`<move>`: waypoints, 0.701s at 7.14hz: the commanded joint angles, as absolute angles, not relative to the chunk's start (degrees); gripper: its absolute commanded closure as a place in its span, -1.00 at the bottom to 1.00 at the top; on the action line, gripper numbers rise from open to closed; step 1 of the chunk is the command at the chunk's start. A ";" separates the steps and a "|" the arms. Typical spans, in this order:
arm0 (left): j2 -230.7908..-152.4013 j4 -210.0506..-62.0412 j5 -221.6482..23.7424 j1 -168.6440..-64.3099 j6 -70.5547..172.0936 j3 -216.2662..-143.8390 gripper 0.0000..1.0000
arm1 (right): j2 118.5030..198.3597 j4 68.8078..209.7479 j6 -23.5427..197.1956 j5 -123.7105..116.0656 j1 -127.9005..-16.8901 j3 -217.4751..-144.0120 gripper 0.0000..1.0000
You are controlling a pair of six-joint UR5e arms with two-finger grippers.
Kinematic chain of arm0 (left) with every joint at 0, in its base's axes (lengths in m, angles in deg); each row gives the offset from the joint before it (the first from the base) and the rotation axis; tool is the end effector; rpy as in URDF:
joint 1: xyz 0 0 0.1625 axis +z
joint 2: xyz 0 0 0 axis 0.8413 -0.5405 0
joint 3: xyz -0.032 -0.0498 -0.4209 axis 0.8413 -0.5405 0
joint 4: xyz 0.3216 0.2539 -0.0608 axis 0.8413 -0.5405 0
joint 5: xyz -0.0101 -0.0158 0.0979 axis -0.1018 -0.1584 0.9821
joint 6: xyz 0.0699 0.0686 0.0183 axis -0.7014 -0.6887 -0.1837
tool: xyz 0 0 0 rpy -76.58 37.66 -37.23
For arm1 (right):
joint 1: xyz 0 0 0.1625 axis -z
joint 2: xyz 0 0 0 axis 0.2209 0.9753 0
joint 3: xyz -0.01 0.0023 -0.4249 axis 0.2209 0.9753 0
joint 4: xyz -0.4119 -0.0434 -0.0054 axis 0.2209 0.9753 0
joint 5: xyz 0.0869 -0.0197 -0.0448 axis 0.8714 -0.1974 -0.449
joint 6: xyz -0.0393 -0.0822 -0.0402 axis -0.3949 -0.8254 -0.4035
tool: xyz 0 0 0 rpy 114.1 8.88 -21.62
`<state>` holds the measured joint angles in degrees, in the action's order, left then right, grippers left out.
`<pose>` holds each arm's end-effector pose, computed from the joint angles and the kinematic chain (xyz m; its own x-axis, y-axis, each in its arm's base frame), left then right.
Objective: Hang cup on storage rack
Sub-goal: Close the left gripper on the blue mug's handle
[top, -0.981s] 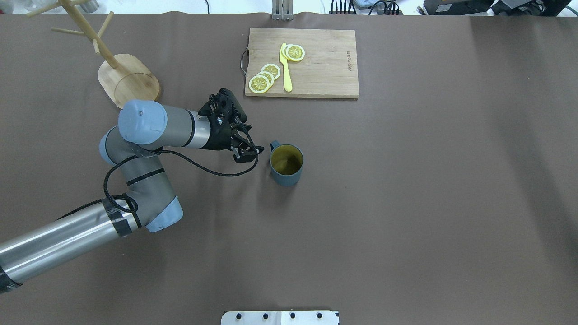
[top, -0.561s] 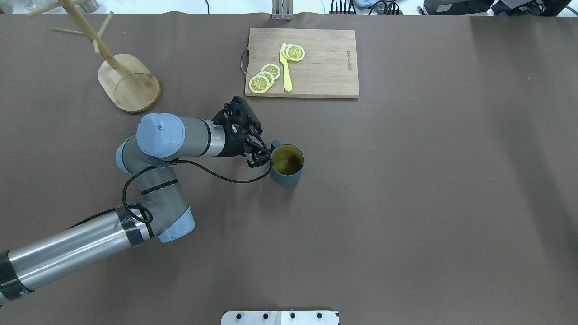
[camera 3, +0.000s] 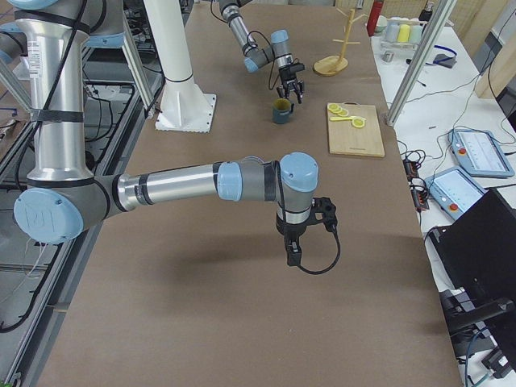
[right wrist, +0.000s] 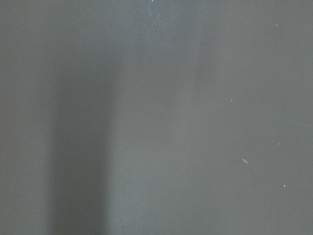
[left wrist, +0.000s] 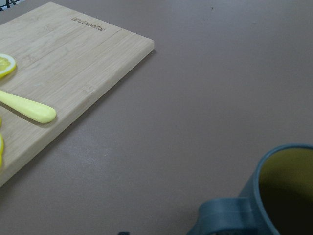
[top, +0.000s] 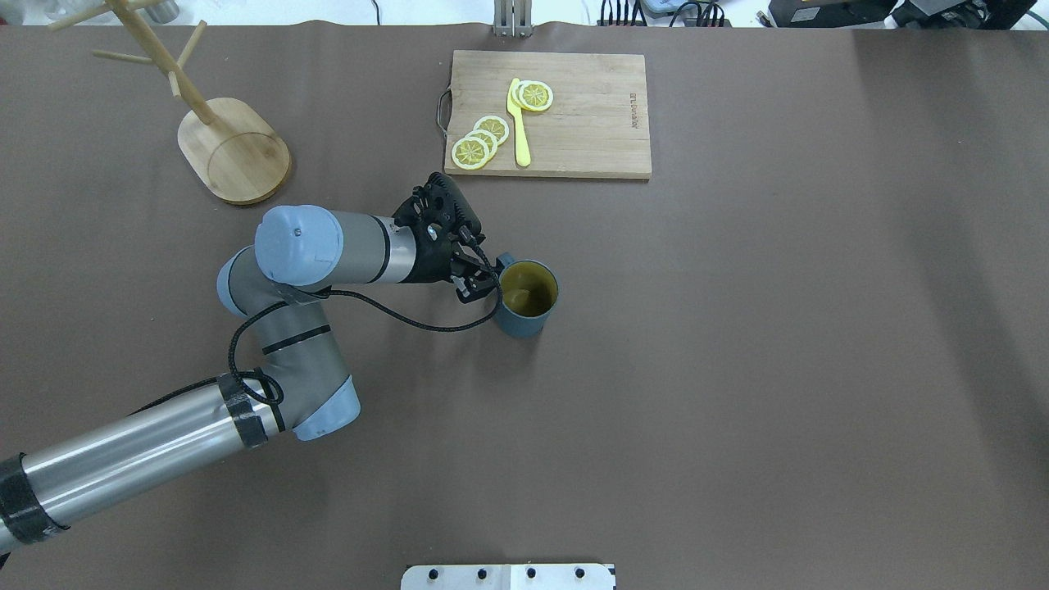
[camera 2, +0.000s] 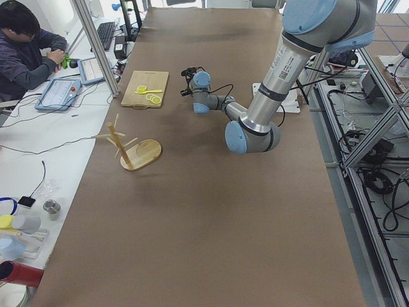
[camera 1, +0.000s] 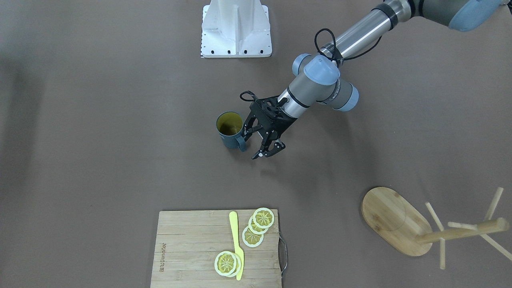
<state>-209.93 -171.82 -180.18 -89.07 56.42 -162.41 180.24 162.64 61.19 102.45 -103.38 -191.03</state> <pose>0.5660 -0.4818 0.2679 0.3413 0.8641 -0.3700 0.0211 0.3865 0.9221 0.0753 -0.4731 0.5831 0.7659 -0.1664 0.6211 0.1122 0.9857 0.1257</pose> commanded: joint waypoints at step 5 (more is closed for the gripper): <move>-210.06 -172.34 -180.43 -87.69 56.87 -162.73 0.28 | 180.21 162.64 61.27 102.35 -103.38 -190.93 -1.00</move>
<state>-210.07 -172.07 -180.42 -88.02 56.58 -162.61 180.22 162.64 61.26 102.37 -103.38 -190.99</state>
